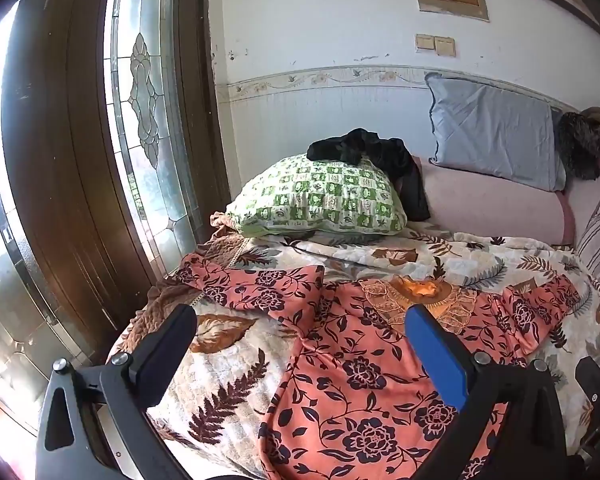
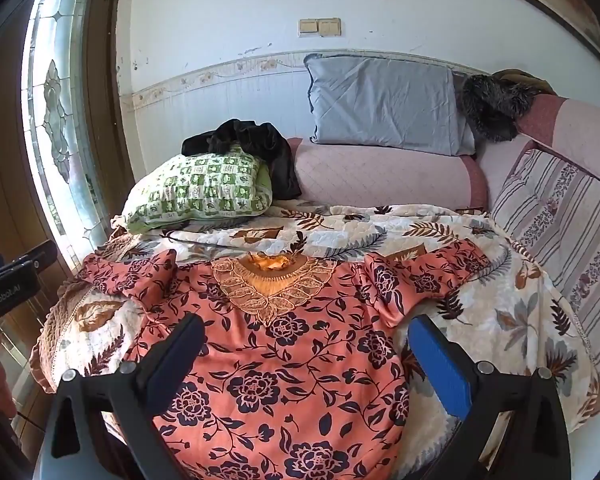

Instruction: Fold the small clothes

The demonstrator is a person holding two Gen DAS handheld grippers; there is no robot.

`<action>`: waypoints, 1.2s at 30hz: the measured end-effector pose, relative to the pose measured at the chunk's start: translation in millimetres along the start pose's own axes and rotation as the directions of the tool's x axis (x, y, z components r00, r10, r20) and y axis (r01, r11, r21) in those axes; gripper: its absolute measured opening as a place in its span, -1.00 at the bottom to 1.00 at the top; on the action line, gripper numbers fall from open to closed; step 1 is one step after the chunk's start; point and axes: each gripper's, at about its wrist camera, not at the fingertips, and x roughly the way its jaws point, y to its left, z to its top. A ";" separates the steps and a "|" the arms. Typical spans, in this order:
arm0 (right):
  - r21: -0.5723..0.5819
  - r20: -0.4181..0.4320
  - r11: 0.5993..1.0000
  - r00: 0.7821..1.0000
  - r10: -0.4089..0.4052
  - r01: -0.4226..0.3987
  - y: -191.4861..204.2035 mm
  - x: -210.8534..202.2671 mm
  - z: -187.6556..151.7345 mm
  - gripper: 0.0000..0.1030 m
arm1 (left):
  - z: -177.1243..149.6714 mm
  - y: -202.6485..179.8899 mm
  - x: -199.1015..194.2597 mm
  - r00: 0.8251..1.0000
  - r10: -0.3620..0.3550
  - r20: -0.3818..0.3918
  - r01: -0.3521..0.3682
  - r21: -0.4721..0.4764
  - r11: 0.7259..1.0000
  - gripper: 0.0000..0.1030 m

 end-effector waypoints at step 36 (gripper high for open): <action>0.077 -0.012 0.996 0.999 0.046 -0.045 -6.2 26.3 -6.4 1.00 | -7.8 -15.1 20.5 0.999 0.032 -0.036 -0.031 0.039 0.999 1.00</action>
